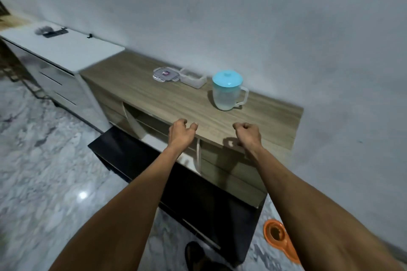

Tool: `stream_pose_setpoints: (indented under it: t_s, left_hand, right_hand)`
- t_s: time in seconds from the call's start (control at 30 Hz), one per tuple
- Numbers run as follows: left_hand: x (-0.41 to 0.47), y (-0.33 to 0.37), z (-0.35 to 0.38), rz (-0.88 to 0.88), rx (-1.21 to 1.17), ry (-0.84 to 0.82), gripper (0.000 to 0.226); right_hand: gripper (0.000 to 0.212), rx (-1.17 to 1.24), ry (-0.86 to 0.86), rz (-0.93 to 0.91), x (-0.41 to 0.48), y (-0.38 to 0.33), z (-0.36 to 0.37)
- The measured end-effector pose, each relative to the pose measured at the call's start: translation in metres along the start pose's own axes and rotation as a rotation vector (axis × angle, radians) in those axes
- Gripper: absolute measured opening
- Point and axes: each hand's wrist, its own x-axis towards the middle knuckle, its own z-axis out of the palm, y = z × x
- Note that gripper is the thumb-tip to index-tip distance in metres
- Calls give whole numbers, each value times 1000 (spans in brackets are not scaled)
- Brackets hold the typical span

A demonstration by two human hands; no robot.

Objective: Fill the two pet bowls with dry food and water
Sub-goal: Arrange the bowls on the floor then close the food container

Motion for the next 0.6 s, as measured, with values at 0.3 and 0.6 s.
stream_pose_setpoints:
  t_s: [0.3, 0.6]
  left_hand:
    - [143, -24, -59, -4, 56, 7, 54]
    - [268, -44, -99, 32, 80, -10, 51]
  right_hand:
    - [17, 65, -103, -3, 76, -61, 146]
    - [12, 41, -49, 20, 149, -118, 220]
